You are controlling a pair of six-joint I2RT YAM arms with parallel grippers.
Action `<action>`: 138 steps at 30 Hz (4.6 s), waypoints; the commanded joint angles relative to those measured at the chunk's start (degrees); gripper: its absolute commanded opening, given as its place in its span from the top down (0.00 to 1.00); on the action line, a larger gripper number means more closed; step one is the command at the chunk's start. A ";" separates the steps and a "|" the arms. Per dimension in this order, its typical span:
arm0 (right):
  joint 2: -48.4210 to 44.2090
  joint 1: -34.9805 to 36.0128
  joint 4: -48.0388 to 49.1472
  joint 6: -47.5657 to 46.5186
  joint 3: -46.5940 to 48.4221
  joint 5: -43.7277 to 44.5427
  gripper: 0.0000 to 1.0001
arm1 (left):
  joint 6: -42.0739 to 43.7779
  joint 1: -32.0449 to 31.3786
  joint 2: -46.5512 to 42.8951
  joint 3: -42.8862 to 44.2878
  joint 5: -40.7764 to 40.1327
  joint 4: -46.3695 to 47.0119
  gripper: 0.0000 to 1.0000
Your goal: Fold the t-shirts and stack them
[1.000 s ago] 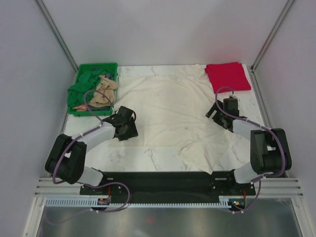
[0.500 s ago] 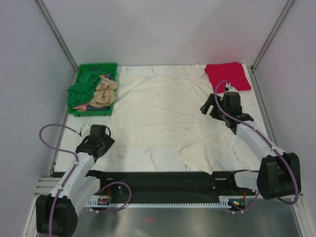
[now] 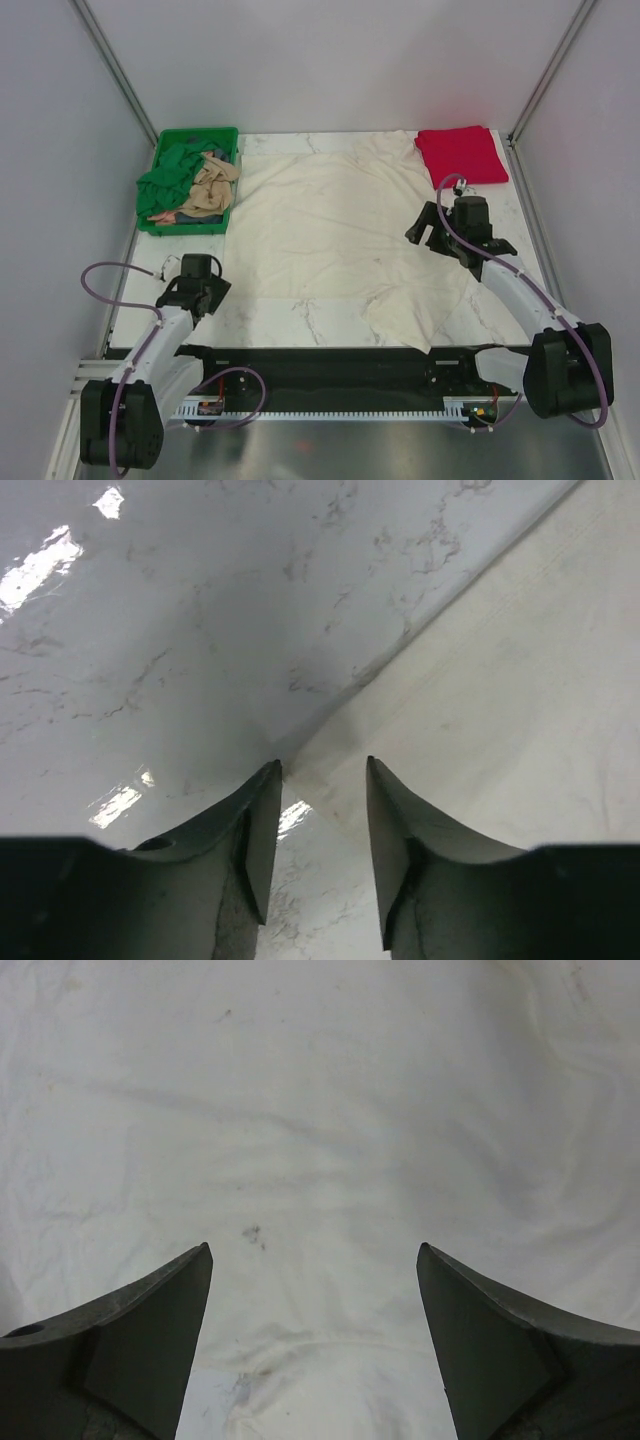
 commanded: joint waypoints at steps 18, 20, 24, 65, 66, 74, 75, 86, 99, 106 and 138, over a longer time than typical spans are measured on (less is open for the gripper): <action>-17.07 34.34 -27.54 29.10 -10.51 26.36 0.06 | 12.35 0.17 -3.26 2.86 0.25 5.67 0.98; -16.99 38.66 -30.71 32.27 -11.38 28.29 0.08 | 12.79 0.17 -3.34 2.07 0.86 6.38 0.98; -13.04 47.54 -31.77 37.11 -11.39 29.61 0.12 | 13.23 0.17 -4.49 1.37 1.30 7.52 0.98; -15.15 57.93 -54.81 44.35 13.73 63.71 1.00 | 13.84 -0.45 -10.22 15.15 6.84 -8.38 0.98; -13.23 57.06 -52.80 37.54 14.62 64.67 1.00 | 14.37 -0.45 -8.63 16.65 6.84 -8.56 0.98; -4.52 35.20 -24.93 8.49 16.47 44.22 1.00 | 16.39 -0.36 5.68 27.11 4.38 -8.92 0.98; -3.46 33.86 -23.78 6.82 17.08 42.99 1.00 | 16.57 -0.19 6.93 28.34 4.29 -8.74 0.98; 15.69 16.91 -17.80 -5.94 27.45 30.14 1.00 | 20.70 1.92 28.37 40.29 2.53 -8.65 0.98; 34.86 8.28 -17.00 -9.46 41.07 24.95 1.00 | 21.67 3.77 43.32 49.00 4.99 -10.58 0.98; 43.04 8.19 -20.26 -12.79 51.70 34.09 1.00 | 23.60 3.77 45.69 52.16 6.05 -11.81 0.97; 6.29 -4.55 0.39 11.72 -5.06 12.13 0.12 | 13.58 2.80 16.78 14.91 9.56 8.57 0.33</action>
